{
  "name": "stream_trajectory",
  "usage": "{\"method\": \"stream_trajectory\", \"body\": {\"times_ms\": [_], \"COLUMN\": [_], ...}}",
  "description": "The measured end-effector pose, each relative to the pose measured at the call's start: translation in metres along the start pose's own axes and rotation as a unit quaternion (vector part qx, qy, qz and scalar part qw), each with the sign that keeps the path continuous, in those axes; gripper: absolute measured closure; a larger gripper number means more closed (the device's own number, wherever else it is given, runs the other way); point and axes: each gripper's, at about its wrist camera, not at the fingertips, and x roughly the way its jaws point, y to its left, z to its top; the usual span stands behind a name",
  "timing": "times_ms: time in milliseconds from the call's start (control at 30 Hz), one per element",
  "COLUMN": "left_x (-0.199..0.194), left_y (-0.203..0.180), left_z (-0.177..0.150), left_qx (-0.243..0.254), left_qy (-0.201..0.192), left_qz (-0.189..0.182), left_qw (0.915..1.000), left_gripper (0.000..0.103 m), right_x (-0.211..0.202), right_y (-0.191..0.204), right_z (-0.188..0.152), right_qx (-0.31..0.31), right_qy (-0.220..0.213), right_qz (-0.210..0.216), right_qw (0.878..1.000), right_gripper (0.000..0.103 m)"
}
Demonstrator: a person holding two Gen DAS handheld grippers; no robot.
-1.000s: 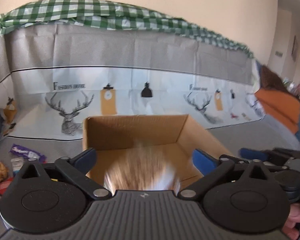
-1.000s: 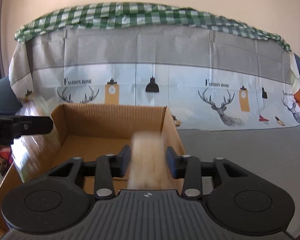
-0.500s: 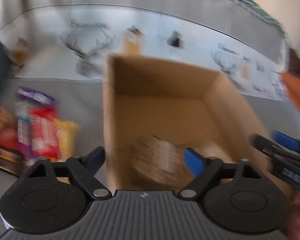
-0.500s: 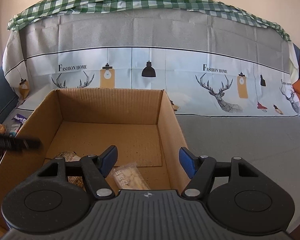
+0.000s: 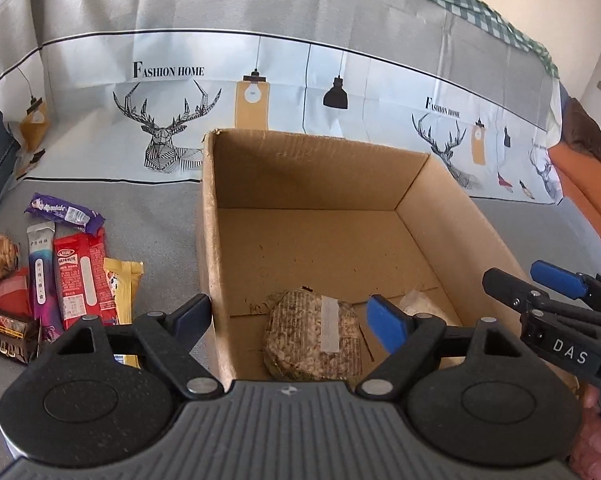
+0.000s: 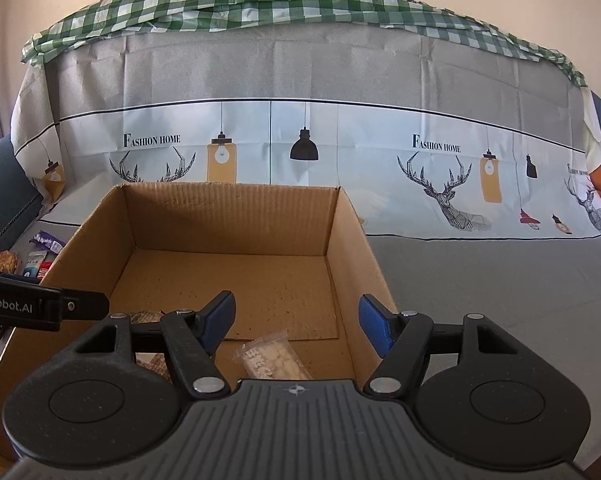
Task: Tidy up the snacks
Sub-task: 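Open both grippers to drop the nut bag and puff bag into the box, then grasp the red-wrapped candy with the right gripper while the left gripper grasps the chocolate bar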
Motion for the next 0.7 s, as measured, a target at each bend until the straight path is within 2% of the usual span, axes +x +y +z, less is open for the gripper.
{"method": "stream_trajectory", "body": {"times_ms": [200,267,367,433,533,633,700], "left_x": [-0.011,-0.020,-0.040,-0.054,-0.075,-0.094,-0.106], "left_y": [-0.003,-0.002,0.000,0.001,0.002,0.011,0.020], "left_z": [-0.003,-0.005,-0.011,-0.015,-0.020,-0.019,-0.016], "left_qx": [0.014,0.016,0.024,0.035,0.070,0.103,0.125], "left_qy": [-0.028,-0.052,-0.100,-0.128,-0.148,-0.141,-0.134], "left_qz": [0.004,0.007,0.006,0.001,-0.010,-0.027,-0.028], "left_qw": [0.9995,0.9985,0.9947,0.9912,0.9864,0.9843,0.9828], "left_gripper": [0.014,0.013,0.013,0.013,0.014,0.027,0.049], "right_x": [-0.004,-0.009,-0.018,-0.022,-0.026,-0.031,-0.035], "right_y": [0.005,0.007,0.011,0.016,0.024,0.031,0.038], "right_z": [-0.004,-0.005,-0.006,-0.007,-0.007,-0.005,-0.003], "right_qx": [0.005,0.006,0.007,0.006,0.009,0.026,0.036], "right_qy": [-0.012,-0.034,-0.069,-0.077,-0.080,-0.082,-0.088], "right_qz": [0.000,0.000,-0.004,-0.006,-0.010,0.004,0.015], "right_qw": [1.000,0.999,0.998,0.997,0.997,0.996,0.995], "right_gripper": [0.036,0.036,0.030,0.029,0.029,0.029,0.029]}}
